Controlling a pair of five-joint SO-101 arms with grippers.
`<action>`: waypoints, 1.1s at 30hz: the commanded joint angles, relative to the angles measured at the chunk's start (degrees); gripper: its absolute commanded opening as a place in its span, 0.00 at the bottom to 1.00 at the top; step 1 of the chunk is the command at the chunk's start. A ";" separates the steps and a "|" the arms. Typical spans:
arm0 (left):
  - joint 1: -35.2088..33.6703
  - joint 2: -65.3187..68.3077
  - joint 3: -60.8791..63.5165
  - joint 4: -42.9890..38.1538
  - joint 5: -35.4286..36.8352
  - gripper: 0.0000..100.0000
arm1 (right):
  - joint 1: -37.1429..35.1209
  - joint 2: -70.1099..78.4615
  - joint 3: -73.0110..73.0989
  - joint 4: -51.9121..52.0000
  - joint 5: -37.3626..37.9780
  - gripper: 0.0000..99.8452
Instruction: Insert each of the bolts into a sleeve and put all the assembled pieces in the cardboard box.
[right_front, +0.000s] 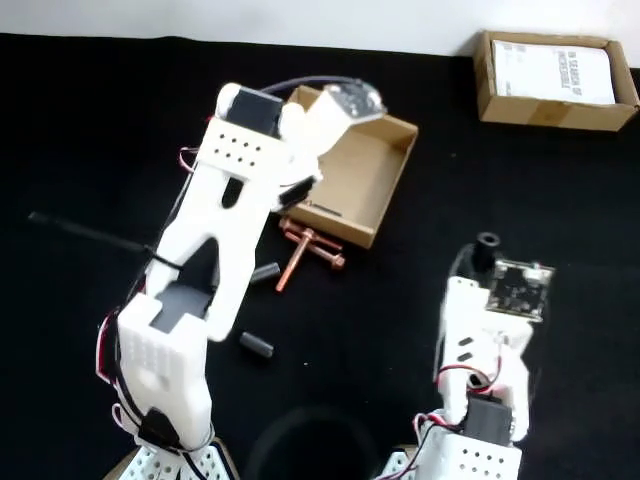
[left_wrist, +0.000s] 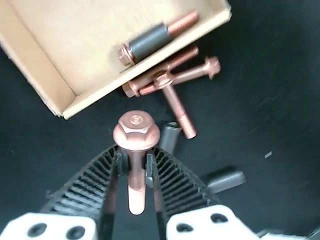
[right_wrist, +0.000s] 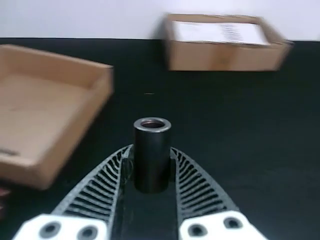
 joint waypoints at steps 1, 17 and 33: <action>2.95 -9.27 -0.40 0.00 9.85 0.01 | -6.11 -1.01 0.31 0.22 -0.35 0.01; 9.80 -39.60 4.70 0.18 26.81 0.01 | -25.80 -1.01 0.13 0.04 1.67 0.01; 9.80 -74.68 59.12 -25.23 26.73 0.01 | -30.02 -1.01 0.66 -0.04 1.67 0.01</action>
